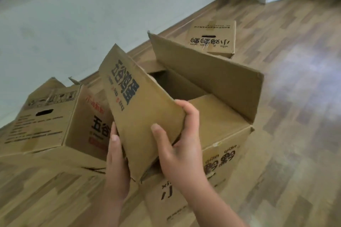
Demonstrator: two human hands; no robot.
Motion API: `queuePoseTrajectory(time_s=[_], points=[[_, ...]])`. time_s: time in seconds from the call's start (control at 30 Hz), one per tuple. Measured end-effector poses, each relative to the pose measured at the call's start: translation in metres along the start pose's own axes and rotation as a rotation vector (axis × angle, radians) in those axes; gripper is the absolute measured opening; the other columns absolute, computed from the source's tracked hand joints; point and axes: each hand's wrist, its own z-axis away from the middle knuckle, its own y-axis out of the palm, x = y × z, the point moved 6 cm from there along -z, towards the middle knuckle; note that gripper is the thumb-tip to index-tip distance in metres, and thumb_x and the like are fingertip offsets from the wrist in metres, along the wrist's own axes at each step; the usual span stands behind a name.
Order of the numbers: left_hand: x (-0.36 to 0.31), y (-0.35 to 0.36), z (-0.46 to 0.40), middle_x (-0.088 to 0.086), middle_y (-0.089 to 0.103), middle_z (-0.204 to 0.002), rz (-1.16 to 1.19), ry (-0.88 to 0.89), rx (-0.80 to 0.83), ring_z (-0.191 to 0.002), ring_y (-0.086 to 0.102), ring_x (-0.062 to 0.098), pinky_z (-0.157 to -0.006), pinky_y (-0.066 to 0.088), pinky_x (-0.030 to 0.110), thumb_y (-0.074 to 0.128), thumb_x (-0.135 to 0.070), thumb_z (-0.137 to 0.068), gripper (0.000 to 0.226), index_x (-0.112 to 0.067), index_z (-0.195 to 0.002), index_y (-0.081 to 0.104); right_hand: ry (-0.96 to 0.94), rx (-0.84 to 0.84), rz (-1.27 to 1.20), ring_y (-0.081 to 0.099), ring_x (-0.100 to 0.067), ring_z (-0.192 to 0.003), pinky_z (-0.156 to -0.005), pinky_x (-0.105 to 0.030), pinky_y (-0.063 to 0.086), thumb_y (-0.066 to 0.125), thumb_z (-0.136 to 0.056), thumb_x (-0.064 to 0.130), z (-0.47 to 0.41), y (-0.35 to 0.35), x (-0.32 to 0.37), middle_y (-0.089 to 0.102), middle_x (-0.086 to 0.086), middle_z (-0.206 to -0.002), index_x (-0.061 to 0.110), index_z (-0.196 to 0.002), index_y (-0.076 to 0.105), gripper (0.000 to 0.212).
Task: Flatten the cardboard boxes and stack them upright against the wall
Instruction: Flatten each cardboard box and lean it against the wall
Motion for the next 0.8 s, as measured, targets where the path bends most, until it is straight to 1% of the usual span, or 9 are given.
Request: queuePoseTrajectory(time_s=[0.1, 0.17, 0.23, 0.4, 0.53, 0.6, 0.7, 0.73, 0.8], points=[[0.042, -0.014, 0.002, -0.015, 0.041, -0.163, -0.082, -0.194, -0.095, -0.148, 0.042, 0.016, -0.117, 0.04, 0.05, 0.038, -0.101, -0.071, 0.095, -0.059, -0.155, 0.03, 0.311, 0.051, 0.076, 0.068, 0.009, -0.081, -0.062, -0.01, 0.052, 0.07, -0.101, 0.029, 0.045, 0.015, -0.069, 0.069, 0.025, -0.105, 0.055, -0.125, 0.034, 0.051], [0.069, -0.021, 0.003, -0.015, 0.031, -0.168, -0.202, -0.275, -0.119, -0.153, 0.033, 0.02, -0.121, 0.033, 0.056, 0.032, -0.106, -0.065, 0.103, -0.06, -0.157, 0.022, 0.51, 0.022, 0.098, 0.068, 0.01, -0.075, -0.059, -0.008, 0.05, 0.072, -0.099, 0.027, 0.069, 0.009, -0.108, 0.069, 0.015, -0.102, 0.047, -0.122, 0.039, 0.045], [0.084, -0.022, 0.007, -0.016, 0.022, -0.171, -0.332, -0.332, -0.125, -0.155, 0.029, 0.025, -0.121, 0.031, 0.06, 0.031, -0.107, -0.063, 0.098, -0.069, -0.152, 0.016, 0.557, -0.022, 0.142, 0.066, 0.013, -0.073, -0.057, -0.009, 0.05, 0.075, -0.096, 0.024, 0.077, -0.002, -0.129, 0.068, 0.014, -0.092, 0.038, -0.116, 0.044, 0.039], [0.093, 0.002, 0.011, -0.013, 0.012, -0.174, -0.372, -0.307, -0.188, -0.159, 0.02, 0.023, -0.121, 0.028, 0.053, 0.058, -0.073, -0.087, 0.092, -0.055, -0.161, 0.007, 0.595, 0.024, 0.466, 0.059, -0.004, -0.071, -0.055, -0.019, 0.044, 0.078, -0.092, 0.044, 0.053, -0.022, -0.137, 0.064, 0.003, -0.088, 0.032, -0.109, 0.049, 0.036], [0.099, 0.004, 0.01, -0.006, 0.019, -0.173, -0.364, -0.31, -0.266, -0.157, 0.025, 0.027, -0.121, 0.028, 0.052, 0.074, -0.055, -0.086, 0.102, -0.049, -0.164, 0.007, 0.513, 0.446, 1.033, 0.064, -0.022, -0.104, -0.077, -0.032, 0.052, 0.065, -0.097, 0.055, 0.035, -0.028, -0.099, 0.058, 0.002, -0.103, 0.03, -0.137, 0.052, 0.049], [0.102, -0.002, 0.007, -0.007, 0.023, -0.172, -0.324, -0.343, -0.285, -0.154, 0.031, 0.03, -0.119, 0.032, 0.055, 0.078, -0.055, -0.083, 0.11, -0.052, -0.163, 0.002, 0.466, 0.57, 1.082, 0.068, -0.021, -0.102, -0.078, -0.034, 0.059, 0.061, -0.1, 0.055, 0.02, -0.03, -0.065, 0.066, 0.003, -0.109, 0.03, -0.139, 0.056, 0.047], [0.103, -0.008, 0.001, -0.005, 0.023, -0.172, -0.248, -0.41, -0.317, -0.15, 0.036, 0.033, -0.116, 0.038, 0.057, 0.08, -0.059, -0.079, 0.12, -0.053, -0.161, -0.008, 0.248, 0.432, 1.026, 0.071, -0.013, -0.084, -0.056, -0.023, 0.053, 0.056, -0.103, 0.055, -0.033, -0.018, -0.031, 0.074, 0.006, -0.112, 0.032, -0.133, 0.061, 0.039], [0.104, -0.009, -0.003, -0.004, 0.023, -0.172, -0.22, -0.431, -0.334, -0.15, 0.037, 0.033, -0.117, 0.038, 0.057, 0.081, -0.06, -0.077, 0.124, -0.052, -0.161, -0.01, 0.156, 0.375, 1.006, 0.071, -0.012, -0.087, -0.057, -0.02, 0.052, 0.055, -0.104, 0.054, -0.057, -0.013, -0.031, 0.074, 0.006, -0.119, 0.031, -0.135, 0.061, 0.039], [0.107, -0.013, -0.014, -0.001, 0.027, -0.17, -0.16, -0.471, -0.368, -0.149, 0.038, 0.034, -0.118, 0.036, 0.06, 0.086, -0.059, -0.072, 0.131, -0.05, -0.162, -0.009, 0.086, 0.369, 0.912, 0.069, -0.015, -0.11, -0.076, -0.024, 0.057, 0.056, -0.105, 0.051, -0.101, 0.0, -0.056, 0.066, 0.003, -0.135, 0.028, -0.144, 0.057, 0.045]])
